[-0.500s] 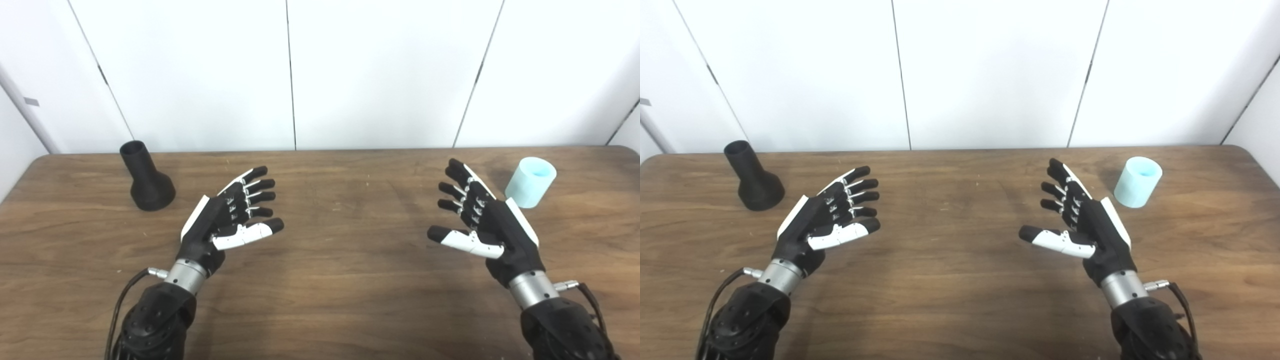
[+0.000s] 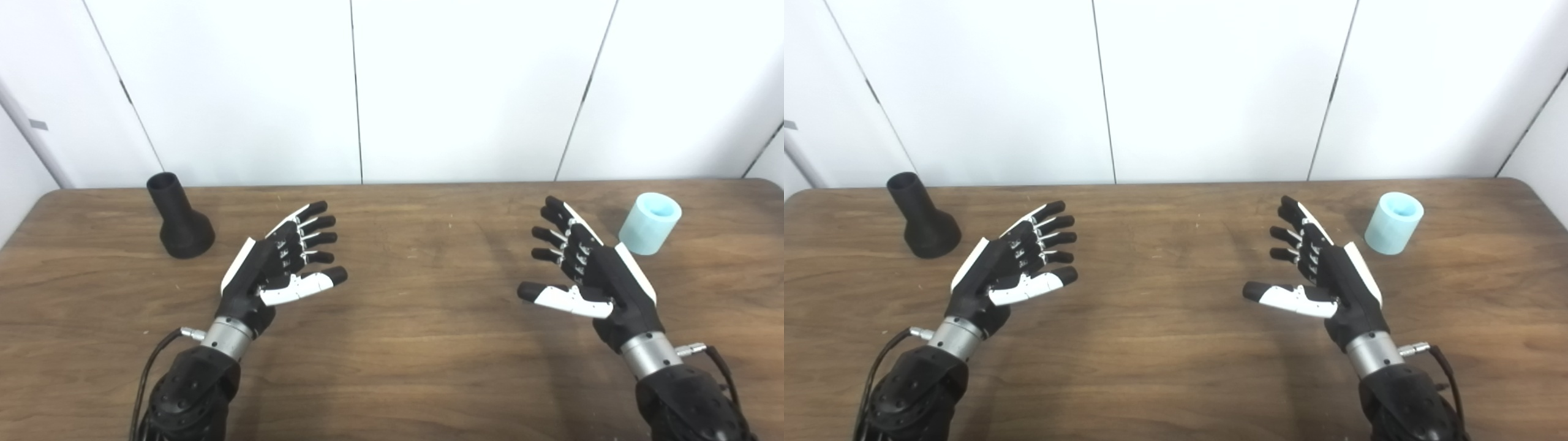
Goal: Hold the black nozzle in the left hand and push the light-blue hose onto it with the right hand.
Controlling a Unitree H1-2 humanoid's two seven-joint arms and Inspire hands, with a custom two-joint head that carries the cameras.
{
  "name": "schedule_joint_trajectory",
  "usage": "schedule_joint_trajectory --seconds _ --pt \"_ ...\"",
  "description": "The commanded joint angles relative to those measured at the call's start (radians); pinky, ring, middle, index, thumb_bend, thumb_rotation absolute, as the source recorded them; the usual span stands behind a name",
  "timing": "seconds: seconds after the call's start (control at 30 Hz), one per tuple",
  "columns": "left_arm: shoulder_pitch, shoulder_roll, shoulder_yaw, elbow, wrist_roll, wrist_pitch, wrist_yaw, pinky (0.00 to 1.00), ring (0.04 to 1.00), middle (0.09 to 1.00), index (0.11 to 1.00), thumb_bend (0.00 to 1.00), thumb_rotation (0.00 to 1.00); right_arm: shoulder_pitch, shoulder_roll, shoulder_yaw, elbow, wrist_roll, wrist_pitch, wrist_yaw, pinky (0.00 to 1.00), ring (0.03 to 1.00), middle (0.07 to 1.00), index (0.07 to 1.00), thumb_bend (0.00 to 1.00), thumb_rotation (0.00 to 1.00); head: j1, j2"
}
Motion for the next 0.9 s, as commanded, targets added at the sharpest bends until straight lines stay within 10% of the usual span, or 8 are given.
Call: schedule_joint_trajectory --seconds 0.0,0.4,0.87 --pt "-0.04 0.006 0.002 -0.017 -0.002 -0.04 0.001 0.67 0.789 0.83 0.811 0.79 0.16 -0.03 -0.009 -0.003 -0.031 -0.003 -0.045 -0.001 0.79 0.886 0.952 0.96 0.85 0.26 0.002 -0.004" --pt "-0.03 -0.048 -0.053 0.017 0.074 -0.08 0.039 0.62 0.774 0.81 0.804 0.81 0.16 0.001 -0.042 -0.044 -0.035 0.037 -0.039 0.011 0.81 0.904 0.966 0.976 0.8 0.23 0.311 -0.133" --pt "-0.045 -0.078 -0.039 0.049 0.1 -0.143 0.085 0.53 0.674 0.705 0.762 0.79 0.14 0.004 -0.065 -0.077 0.061 0.123 -0.154 0.065 0.89 0.95 0.998 1.0 0.71 0.14 0.441 -0.222"
